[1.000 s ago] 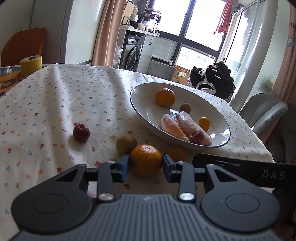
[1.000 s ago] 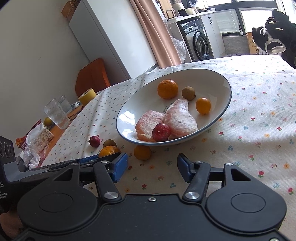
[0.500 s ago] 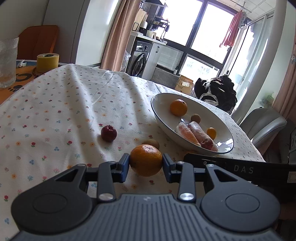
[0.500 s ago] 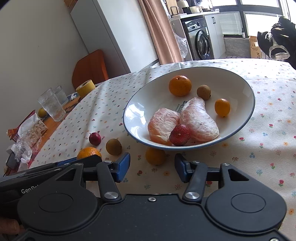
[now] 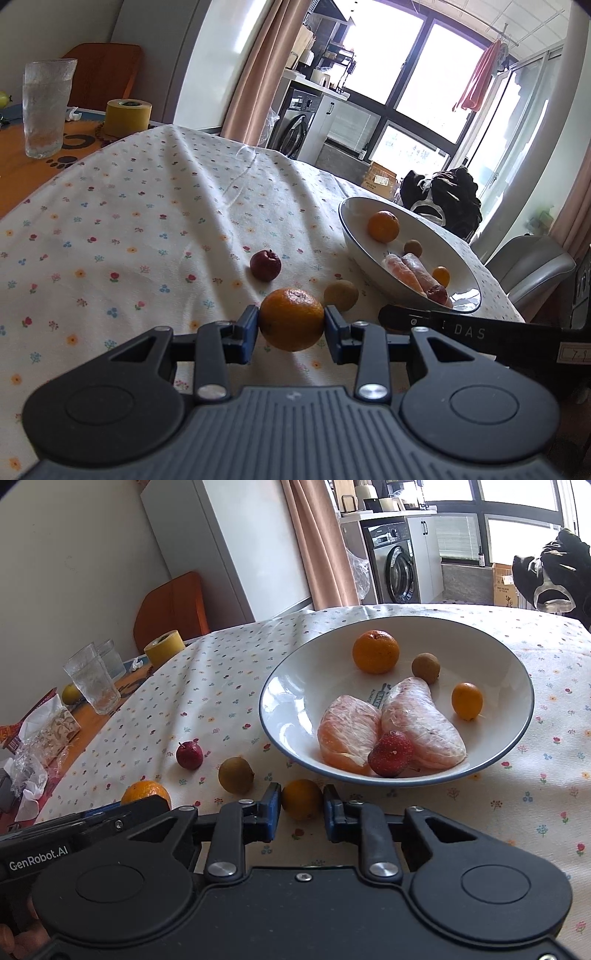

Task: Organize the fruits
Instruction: 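Grasp the large mandarin with the left gripper while the right grasps a small kumquat, then carry the mandarin into the bowl with the left gripper while the right carries the kumquat there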

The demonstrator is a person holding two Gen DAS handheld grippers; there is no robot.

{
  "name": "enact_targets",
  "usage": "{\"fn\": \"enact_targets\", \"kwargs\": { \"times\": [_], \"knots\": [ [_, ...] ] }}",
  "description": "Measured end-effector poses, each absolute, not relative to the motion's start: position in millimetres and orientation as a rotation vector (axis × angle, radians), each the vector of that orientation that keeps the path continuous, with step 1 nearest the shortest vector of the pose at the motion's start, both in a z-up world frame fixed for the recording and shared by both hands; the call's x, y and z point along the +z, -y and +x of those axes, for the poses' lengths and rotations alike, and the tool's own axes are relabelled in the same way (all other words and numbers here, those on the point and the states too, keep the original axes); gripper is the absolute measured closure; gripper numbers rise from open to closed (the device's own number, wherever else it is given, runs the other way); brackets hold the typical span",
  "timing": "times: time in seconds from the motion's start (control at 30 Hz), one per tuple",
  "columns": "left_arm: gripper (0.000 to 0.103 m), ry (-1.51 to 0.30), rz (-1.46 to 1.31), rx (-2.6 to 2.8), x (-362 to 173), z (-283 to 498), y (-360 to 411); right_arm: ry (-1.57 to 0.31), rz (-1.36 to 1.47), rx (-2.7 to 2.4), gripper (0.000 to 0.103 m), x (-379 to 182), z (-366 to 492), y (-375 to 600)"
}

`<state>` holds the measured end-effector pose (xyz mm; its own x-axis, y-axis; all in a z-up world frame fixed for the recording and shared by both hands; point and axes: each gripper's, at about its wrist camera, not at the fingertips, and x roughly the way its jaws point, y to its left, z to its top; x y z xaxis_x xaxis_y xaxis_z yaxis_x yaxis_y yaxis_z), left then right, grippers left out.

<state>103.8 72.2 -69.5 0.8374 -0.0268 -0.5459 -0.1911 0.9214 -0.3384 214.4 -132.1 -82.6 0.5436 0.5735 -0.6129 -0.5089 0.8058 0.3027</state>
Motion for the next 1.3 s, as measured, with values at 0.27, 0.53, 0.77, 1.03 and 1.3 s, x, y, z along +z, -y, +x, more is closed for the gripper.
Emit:
{"fn": "enact_targets", "kwargs": {
  "times": [0.27, 0.53, 0.77, 1.03, 1.3],
  "knots": [
    [0.067, -0.556, -0.394, 0.090, -62.1, 99.1, -68.8, -0.736, 0.090, 0.679, 0.081, -71.0, 201.9, 139.5],
    [0.067, -0.531, -0.382, 0.071, -51.3, 99.6, -57.3, -0.691, 0.103, 0.693, 0.081, -54.2, 195.2, 151.6],
    [0.067, -0.532, -0.360, 0.056, -46.9, 105.9, -47.6, -0.654, 0.127, 0.688, 0.081, -45.5, 194.9, 166.1],
    [0.067, -0.535, -0.322, 0.063, -39.8, 117.9, -32.6, -0.614, 0.164, 0.673, 0.081, -42.0, 204.1, 189.9],
    [0.067, -0.546, -0.280, 0.050, -36.9, 130.2, -16.6, -0.604, 0.199, 0.638, 0.081, -45.7, 220.4, 211.0]
  ]
}}
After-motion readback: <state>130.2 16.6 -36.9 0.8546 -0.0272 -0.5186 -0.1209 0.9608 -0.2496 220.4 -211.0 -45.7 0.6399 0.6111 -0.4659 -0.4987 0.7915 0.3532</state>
